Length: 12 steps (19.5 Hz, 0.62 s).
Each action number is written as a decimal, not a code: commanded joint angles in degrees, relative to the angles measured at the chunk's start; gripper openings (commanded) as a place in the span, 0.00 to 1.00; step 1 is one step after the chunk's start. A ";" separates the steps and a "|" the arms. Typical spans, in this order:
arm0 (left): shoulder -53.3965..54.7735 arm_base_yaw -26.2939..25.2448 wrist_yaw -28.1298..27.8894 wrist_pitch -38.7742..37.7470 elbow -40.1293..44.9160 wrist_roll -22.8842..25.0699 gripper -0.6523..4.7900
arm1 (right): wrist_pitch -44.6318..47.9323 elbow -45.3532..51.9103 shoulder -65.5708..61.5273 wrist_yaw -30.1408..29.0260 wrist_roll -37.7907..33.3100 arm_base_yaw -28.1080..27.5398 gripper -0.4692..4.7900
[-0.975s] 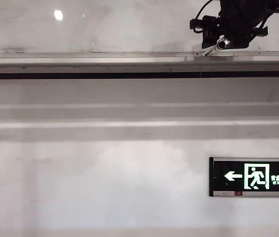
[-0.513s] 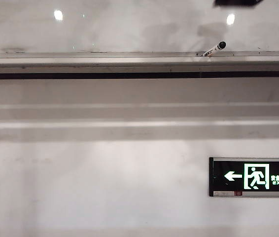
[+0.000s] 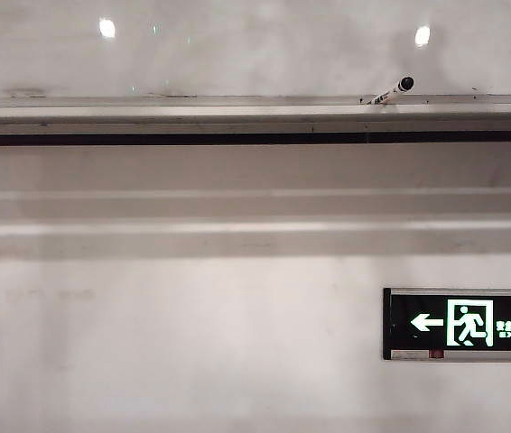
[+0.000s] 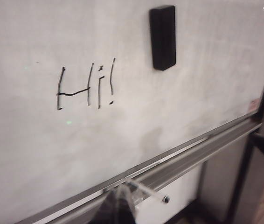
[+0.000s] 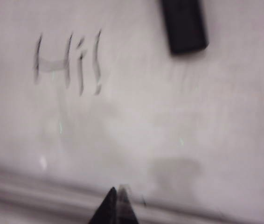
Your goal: Take a marker from the whiteboard tray, write "Hi!" on the whiteboard, and then put the marker back vertically into the whiteboard tray.
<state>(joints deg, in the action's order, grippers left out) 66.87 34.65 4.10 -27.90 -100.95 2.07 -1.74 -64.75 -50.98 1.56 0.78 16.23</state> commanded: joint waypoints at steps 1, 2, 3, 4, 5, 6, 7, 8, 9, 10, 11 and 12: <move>-4.94 3.32 -5.97 0.63 5.75 1.40 0.11 | -3.37 8.22 9.38 0.04 3.02 0.15 0.09; -7.56 4.96 -7.87 2.19 9.70 1.79 0.11 | -2.99 11.76 12.76 0.87 3.02 0.15 0.09; -10.32 6.62 -8.98 3.85 13.99 2.80 0.11 | -2.60 15.93 16.79 2.25 3.02 0.15 0.09; -12.72 7.80 -9.64 4.94 17.66 3.56 0.11 | -2.47 19.32 19.67 2.89 2.86 0.15 0.09; -15.37 8.81 -10.21 6.16 21.68 3.96 0.11 | -2.47 22.88 23.15 3.06 2.84 0.15 0.09; -17.81 9.49 -10.91 7.08 25.18 3.96 0.11 | -2.51 25.99 26.32 3.45 2.84 0.15 0.09; -20.33 10.10 -10.99 8.04 29.05 3.98 0.11 | -2.58 28.44 28.96 3.52 2.84 0.15 0.09; -22.67 10.19 -11.04 8.46 32.30 3.96 0.11 | -2.97 30.95 31.56 3.48 2.60 0.15 0.09; -25.16 10.19 -13.11 8.70 36.15 3.96 0.11 | -3.34 33.27 33.92 3.78 2.43 0.15 0.09; -27.34 10.19 -13.84 8.74 39.19 3.96 0.11 | -3.89 35.06 35.69 4.46 2.43 0.13 0.10; -30.01 10.19 -13.79 9.03 42.53 3.96 0.11 | -4.59 36.83 37.68 5.84 2.40 0.13 0.14; -32.39 10.16 -13.79 9.73 45.42 4.07 0.11 | -5.09 38.21 39.15 6.32 2.43 0.13 0.17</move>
<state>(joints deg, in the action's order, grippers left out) 35.79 44.77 -9.65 -19.75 -56.99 5.78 -6.66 -27.29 -12.86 6.68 3.49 16.38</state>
